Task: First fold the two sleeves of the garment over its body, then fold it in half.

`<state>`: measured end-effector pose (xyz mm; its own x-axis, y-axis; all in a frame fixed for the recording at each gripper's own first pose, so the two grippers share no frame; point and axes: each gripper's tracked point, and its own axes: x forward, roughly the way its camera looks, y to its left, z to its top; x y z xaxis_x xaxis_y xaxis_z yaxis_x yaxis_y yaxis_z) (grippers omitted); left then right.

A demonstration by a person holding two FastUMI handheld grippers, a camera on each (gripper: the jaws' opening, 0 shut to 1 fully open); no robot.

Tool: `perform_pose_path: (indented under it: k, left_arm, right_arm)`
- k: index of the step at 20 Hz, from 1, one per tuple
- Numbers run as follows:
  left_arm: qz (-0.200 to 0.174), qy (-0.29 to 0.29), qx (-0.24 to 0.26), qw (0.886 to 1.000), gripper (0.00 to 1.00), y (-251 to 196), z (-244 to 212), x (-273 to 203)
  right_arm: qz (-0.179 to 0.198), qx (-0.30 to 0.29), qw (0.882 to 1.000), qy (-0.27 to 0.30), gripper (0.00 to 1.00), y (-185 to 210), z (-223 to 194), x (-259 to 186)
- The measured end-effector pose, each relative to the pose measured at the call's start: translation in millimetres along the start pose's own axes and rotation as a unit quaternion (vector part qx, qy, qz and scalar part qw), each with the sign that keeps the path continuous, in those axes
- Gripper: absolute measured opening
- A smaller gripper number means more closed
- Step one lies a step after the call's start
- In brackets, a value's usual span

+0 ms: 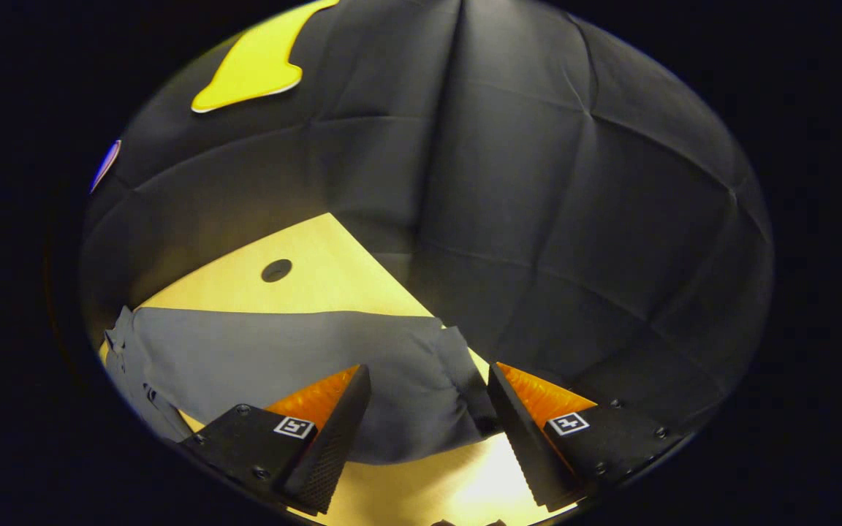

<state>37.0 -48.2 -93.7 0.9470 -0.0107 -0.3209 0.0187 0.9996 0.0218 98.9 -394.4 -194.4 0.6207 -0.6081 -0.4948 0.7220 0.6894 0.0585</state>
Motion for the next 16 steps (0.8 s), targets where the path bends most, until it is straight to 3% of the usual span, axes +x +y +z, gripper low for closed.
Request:
perform_pose_path:
  k: [8, 12, 13, 16]
  left_arm:
    - [-0.016, 0.001, 0.023, 1.0, 0.98, -18, 5, 8]
    - [-0.021, 0.004, 0.015, 1.0, 0.98, -24, 1, 8]
    - [-0.021, 0.007, 0.012, 1.0, 0.98, -25, -1, 7]
    - [-0.02, 0.017, 0.004, 1.0, 0.98, -27, -8, 4]
  right_arm:
    - [0.01, 0.006, 0.997, 0.071, 1.0, -10, -12, 36]
    - [0.019, -0.002, 0.998, 0.066, 0.98, 0, -7, 28]
    - [0.024, -0.004, 0.998, 0.063, 0.93, 4, -3, 26]
    - [0.03, -0.02, 0.997, 0.072, 0.56, 14, 4, 23]
